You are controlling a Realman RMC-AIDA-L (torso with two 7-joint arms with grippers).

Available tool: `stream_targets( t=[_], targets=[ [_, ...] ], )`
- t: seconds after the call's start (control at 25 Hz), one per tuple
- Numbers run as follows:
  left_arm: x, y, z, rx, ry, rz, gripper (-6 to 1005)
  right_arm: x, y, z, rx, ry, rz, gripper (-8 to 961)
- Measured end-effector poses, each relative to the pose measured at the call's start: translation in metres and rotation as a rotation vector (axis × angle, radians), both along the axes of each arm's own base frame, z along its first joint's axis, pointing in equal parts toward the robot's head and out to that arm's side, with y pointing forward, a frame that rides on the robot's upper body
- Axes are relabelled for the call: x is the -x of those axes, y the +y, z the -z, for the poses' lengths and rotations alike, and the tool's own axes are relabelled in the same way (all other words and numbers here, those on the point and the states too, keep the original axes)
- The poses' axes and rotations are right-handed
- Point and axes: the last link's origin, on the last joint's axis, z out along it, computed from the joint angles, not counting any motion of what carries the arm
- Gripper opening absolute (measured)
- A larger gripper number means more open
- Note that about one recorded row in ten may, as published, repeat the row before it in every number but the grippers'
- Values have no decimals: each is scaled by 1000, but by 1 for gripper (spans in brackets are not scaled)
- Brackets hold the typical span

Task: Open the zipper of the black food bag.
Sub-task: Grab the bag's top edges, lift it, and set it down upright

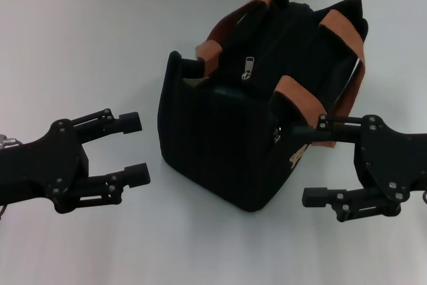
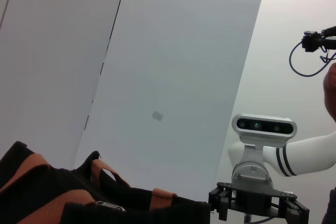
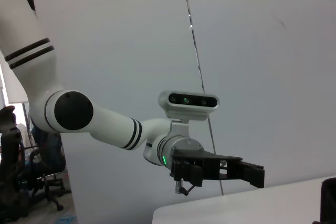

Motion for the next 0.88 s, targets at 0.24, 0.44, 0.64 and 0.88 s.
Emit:
stream_targets(
  t=[0.24,0.44,0.64,0.88],
  targets=[
    [0,-2,2,0,-8,-4,830,2,2,2,0,-3,0,812],
    [-1,-2,3,2,-10,-1,821,2,2,2,0,-2,7,812],
    [-1,-1,7,-7,-12,-1,812,-2,6,-3,-53,23,49,812],
    [8,2,37,-30,15,-48,801,-36,23,-33,-349,172,351,812]
  ],
)
